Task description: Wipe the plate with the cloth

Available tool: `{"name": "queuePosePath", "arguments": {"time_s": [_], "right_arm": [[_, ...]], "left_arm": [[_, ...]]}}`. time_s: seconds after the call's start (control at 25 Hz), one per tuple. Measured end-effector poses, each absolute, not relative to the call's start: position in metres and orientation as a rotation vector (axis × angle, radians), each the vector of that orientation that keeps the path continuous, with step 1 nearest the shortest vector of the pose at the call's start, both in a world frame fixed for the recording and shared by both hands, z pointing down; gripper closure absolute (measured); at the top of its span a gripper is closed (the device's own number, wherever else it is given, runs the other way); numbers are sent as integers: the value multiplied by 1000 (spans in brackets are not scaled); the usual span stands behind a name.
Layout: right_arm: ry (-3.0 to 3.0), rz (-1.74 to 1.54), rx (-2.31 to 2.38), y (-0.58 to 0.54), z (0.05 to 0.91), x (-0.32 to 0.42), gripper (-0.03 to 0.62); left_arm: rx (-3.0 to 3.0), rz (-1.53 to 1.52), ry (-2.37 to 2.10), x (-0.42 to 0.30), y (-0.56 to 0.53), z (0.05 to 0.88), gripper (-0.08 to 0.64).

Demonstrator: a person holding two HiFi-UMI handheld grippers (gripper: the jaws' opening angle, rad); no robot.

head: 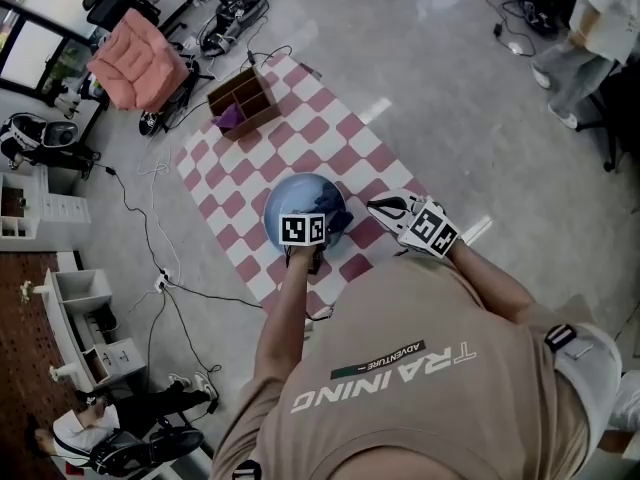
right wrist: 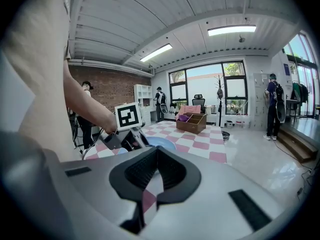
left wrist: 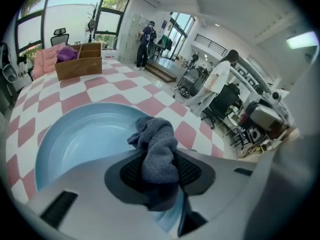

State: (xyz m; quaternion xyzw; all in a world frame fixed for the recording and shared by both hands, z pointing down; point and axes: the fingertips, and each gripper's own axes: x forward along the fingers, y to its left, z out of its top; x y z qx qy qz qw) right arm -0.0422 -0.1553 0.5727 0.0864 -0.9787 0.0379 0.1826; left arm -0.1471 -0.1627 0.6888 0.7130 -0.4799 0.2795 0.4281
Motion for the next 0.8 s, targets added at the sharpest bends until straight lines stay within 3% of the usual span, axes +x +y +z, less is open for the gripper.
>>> {"name": "queuePosePath", "arguments": {"time_s": [0.24,0.8], "right_arm": [[-2772,108,237,-160,572,-47,574],[-2730,77,209,-175,563,-27,574]], "left_arm": [[1990,728,-1369,-164,-226,652,413],[1794,842,-1448,-222,-268,680,413]]}}
